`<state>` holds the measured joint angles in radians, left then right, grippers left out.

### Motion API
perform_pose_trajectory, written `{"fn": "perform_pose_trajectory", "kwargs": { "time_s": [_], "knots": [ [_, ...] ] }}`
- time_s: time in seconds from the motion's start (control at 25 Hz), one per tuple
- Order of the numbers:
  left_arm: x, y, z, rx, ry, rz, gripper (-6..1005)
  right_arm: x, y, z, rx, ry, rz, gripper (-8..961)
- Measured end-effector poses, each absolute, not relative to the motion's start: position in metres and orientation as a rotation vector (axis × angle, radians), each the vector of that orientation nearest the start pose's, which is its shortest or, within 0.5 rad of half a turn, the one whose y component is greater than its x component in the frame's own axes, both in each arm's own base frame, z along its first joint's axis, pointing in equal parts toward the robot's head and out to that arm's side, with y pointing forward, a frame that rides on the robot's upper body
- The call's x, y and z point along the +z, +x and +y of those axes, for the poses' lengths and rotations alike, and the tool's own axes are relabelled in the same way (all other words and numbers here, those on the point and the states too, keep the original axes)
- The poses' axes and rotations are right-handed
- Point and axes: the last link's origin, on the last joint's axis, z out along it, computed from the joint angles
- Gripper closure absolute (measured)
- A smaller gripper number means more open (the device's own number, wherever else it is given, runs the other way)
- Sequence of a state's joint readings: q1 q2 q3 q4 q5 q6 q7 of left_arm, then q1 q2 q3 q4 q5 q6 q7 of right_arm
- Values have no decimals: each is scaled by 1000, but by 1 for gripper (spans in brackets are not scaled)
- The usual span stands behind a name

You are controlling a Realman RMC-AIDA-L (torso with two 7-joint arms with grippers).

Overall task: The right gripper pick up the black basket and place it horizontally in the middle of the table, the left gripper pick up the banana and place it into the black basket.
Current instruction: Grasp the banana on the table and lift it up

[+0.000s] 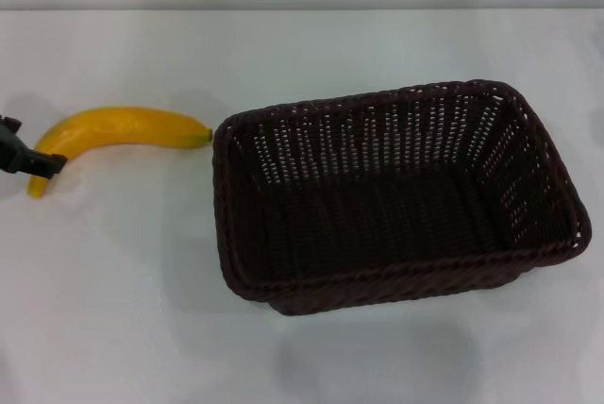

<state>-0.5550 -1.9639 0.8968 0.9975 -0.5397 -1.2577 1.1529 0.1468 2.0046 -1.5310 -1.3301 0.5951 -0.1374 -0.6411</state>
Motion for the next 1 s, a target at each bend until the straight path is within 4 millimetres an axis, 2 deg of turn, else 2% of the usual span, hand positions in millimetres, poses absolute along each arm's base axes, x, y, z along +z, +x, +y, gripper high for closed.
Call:
{"fn": "perform_pose_trajectory", "kwargs": {
  "time_s": [0.28,1.0],
  "knots": [
    [92,-324,385,323,-2329,-815,204,125,249,388,297,-1500,305,92],
    [74,-337,390,252,-2323,-829,210,124,248,389,289,-1513,304,92]
  ]
}}
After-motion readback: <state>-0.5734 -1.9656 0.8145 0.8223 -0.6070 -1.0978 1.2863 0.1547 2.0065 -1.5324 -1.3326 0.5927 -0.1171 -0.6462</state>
